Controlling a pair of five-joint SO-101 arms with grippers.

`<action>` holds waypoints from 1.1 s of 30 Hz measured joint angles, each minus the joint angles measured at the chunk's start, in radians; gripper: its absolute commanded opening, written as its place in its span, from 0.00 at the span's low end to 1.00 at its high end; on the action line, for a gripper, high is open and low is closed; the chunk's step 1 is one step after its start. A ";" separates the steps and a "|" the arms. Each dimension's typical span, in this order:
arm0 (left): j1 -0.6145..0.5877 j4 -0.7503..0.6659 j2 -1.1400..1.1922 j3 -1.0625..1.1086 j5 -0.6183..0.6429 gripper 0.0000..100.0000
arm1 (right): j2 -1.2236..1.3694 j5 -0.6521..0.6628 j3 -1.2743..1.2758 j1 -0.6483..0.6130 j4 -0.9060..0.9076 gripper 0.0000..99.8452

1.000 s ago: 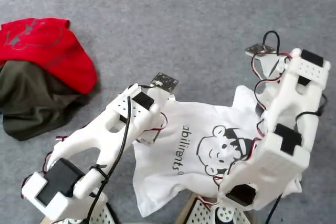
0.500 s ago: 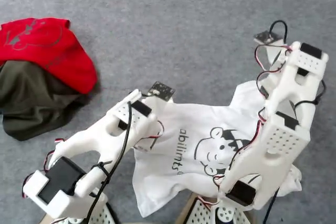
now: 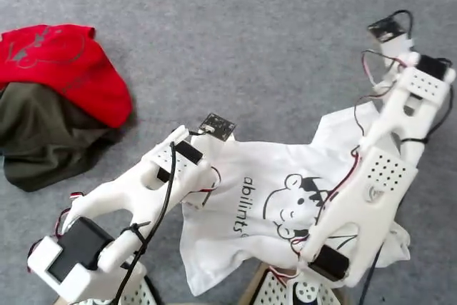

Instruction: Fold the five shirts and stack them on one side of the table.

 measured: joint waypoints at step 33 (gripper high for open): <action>0.000 0.000 0.000 0.000 0.000 0.03 | 0.034 -0.072 -0.110 -0.049 0.373 0.17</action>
